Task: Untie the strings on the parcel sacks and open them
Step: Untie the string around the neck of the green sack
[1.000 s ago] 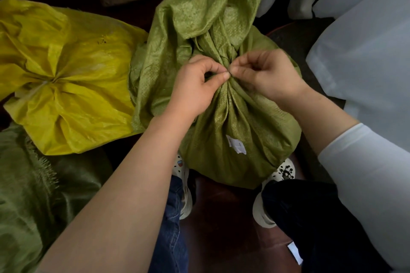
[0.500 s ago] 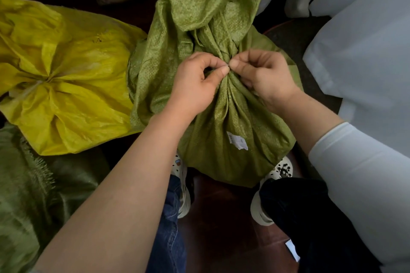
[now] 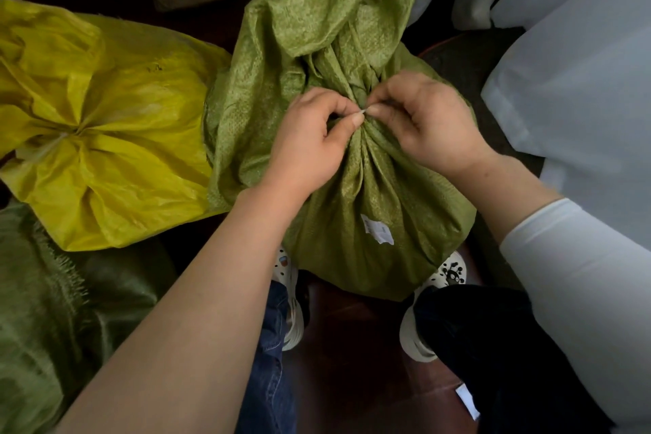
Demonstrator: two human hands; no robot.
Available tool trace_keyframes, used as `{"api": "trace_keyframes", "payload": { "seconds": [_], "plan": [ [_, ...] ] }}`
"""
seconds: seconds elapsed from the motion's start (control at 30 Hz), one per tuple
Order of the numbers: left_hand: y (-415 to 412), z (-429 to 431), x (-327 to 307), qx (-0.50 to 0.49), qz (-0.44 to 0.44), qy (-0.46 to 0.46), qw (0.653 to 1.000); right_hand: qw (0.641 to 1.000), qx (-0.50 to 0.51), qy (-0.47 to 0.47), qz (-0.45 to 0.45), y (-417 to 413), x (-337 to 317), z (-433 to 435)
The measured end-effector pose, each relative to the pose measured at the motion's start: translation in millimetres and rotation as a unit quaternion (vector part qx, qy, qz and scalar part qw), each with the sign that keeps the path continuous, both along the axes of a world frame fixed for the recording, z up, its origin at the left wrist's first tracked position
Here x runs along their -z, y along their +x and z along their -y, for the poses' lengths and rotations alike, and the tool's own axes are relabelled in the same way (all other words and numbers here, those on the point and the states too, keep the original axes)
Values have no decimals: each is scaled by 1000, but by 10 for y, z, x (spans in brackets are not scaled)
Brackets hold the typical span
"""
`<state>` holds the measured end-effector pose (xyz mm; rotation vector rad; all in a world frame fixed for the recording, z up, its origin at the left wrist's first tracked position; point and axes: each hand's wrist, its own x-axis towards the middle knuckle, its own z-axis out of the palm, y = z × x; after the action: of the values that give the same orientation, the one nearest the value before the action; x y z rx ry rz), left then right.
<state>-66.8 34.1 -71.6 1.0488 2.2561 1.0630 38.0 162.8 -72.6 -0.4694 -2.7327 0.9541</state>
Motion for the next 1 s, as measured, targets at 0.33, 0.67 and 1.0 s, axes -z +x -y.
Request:
{"api": "trace_keyframes", "payload": {
  "seconds": [0.33,0.67,1.0],
  "plan": [
    [-6,49,67,-93,100,2,991,954,213,-211,11,14,25,-97],
    [185,-25,-250,-89,86,-38,992,903,354,-205,-132,84,-415,-134],
    [348,-86,-1071,-77,101,18,992,793,339,-418,-285,321,-1571,24]
  ]
}}
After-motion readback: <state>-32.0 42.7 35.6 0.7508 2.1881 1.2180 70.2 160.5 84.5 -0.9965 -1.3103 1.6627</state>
